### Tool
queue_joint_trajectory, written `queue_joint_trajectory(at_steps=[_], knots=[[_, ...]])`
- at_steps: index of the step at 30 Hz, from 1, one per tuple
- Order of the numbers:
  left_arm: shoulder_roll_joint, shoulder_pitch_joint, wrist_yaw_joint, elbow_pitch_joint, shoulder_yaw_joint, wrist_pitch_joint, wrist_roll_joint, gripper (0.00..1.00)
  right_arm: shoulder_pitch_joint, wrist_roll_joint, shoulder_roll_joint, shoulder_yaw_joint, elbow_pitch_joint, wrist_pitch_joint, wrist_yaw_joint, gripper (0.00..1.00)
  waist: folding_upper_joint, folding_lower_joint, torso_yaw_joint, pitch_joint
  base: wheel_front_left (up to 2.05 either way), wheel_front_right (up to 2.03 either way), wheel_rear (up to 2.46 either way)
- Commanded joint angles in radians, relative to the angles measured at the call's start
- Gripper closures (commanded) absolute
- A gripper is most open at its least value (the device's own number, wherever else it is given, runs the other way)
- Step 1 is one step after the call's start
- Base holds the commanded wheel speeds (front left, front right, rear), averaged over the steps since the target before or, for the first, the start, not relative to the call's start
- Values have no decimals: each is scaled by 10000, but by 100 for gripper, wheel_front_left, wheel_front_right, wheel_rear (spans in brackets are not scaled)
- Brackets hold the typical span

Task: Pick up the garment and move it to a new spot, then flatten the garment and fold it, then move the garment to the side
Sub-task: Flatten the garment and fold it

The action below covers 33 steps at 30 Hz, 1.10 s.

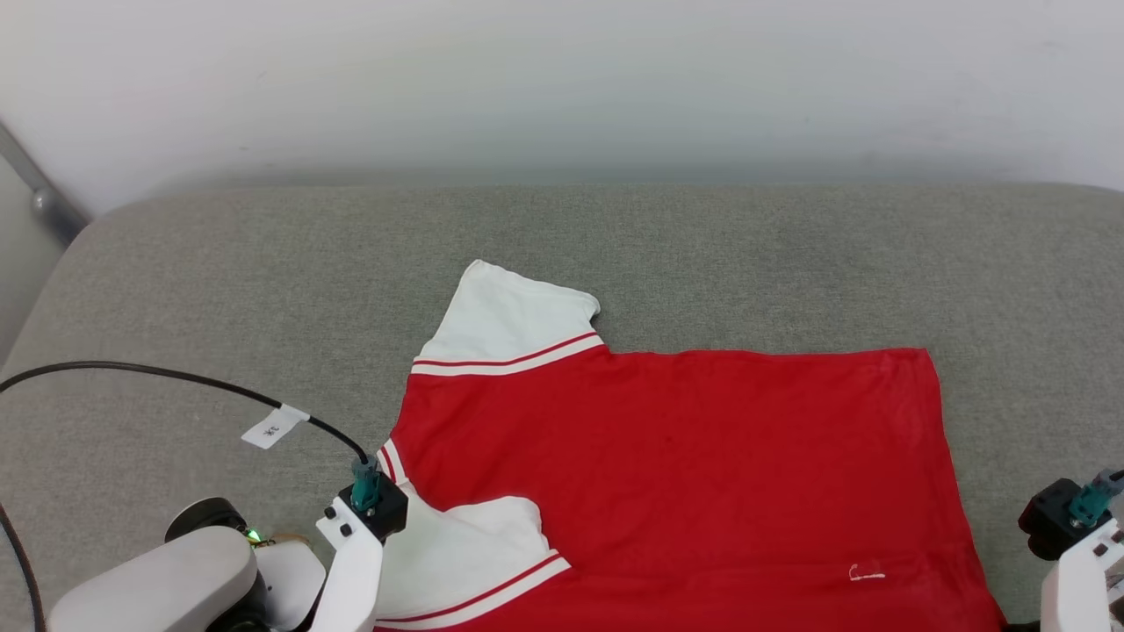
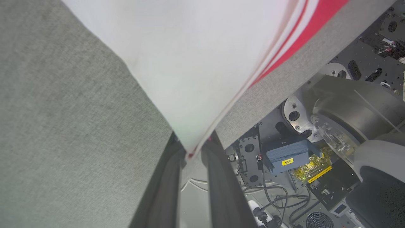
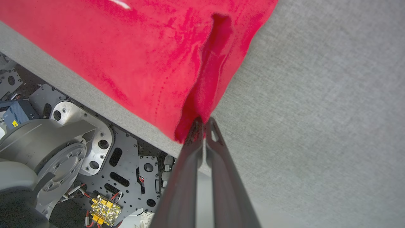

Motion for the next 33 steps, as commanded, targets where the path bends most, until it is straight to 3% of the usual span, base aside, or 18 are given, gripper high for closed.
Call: queue_joint_trajectory(at_steps=[1,2,3,4,6,11,16,20,24,29,33], knots=[[54,153,4,60,-18,8,81,100,159,-101,130,-78,97,65,-11,100,0,1,-43,52,0,0,0],[48,202,4,106,-36,-59,151,100,206,-203,260,-172,206,45,-9,100,0,1,-62,82,0,0,0],[22,218,11,173,-38,-148,225,82,248,-311,397,-286,348,23,-11,55,0,1,-71,102,0,0,0],[-19,214,41,211,-9,-284,290,0,319,-419,530,-397,465,-12,-11,0,0,1,-63,106,0,0,0],[-42,213,39,285,46,-500,341,0,446,-569,831,-661,647,-163,-9,0,0,1,-15,53,0,0,0],[372,-449,329,-247,871,-1236,165,0,600,-1589,1347,-2208,625,-1953,-9,0,0,1,208,-302,0,0,0],[479,-1308,511,-207,1410,-2127,1010,0,761,-2645,2357,-4009,518,-4088,-9,0,0,1,205,-360,0,0,0],[161,-1920,826,298,1838,-3294,1820,0,945,-3977,3534,-5443,107,-5678,-8,0,0,1,-8,-220,0,0,0],[-330,-2438,1042,1123,2236,-4152,2061,0,1447,-5118,5191,-7046,-533,-6877,-8,0,0,1,-300,140,0,0,0],[-794,-3378,969,2240,2678,-4333,2002,0,2182,-6176,7012,-8231,-1816,-7658,-9,0,0,1,-754,922,0,0,0],[-1083,-4185,880,3022,3019,-3768,1525,0,2481,-6646,7921,-8365,-2732,-8035,-8,0,0,1,-1126,1750,0,0,0]])
